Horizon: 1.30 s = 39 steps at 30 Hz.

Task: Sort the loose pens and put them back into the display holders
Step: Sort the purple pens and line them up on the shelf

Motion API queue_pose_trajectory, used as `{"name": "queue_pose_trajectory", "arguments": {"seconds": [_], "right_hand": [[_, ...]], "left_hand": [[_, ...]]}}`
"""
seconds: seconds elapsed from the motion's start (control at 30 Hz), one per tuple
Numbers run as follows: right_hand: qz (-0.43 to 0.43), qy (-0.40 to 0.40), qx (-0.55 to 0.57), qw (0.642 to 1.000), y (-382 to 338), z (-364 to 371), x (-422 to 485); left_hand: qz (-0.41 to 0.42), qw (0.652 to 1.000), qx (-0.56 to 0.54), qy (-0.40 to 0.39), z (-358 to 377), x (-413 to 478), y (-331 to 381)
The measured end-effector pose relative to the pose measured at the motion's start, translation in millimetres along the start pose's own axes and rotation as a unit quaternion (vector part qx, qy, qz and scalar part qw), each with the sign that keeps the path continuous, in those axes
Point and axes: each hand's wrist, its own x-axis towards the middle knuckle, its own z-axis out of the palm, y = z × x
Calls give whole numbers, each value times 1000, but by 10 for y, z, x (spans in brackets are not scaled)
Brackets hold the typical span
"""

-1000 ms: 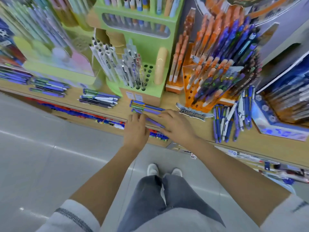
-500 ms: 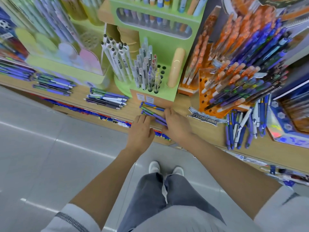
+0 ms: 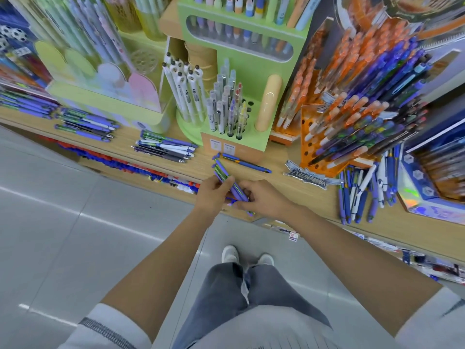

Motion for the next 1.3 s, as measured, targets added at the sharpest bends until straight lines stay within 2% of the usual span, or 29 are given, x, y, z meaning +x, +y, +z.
{"name": "queue_pose_trajectory", "arguments": {"seconds": [0.07,0.2,0.3,0.4,0.5,0.67,0.77,0.87,1.1,1.3], "right_hand": [[18,34,11,999,20,-14,-5],[51,248,-102,962,121,-100,19],[99,231,-199,947,132,-95,107],[129,208,-245,938,132,-39,152],[109,208,-200,951,167,-15,114],[66,183,-32,980,217,-89,-155],[62,199,46,977,272,-167,-446],[69,202,70,974,400,-247,-775],[91,287,169,938,1090,-301,-1965],[159,361,172,903,1855,-353,-3161]], "left_hand": [[-2,1000,-18,19,-15,9,2],[-8,998,-48,32,-128,-20,0],[-16,998,-59,11,-184,-73,-6],[-16,999,-47,0,-182,-109,-6],[-12,1000,-14,-4,-156,-122,2],[3,999,46,-5,-18,-169,42],[23,998,55,-18,169,-276,85],[40,996,41,-64,475,-420,124],[22,987,53,-151,1630,-928,10],[18,973,73,-218,2822,-1532,-272]]}}
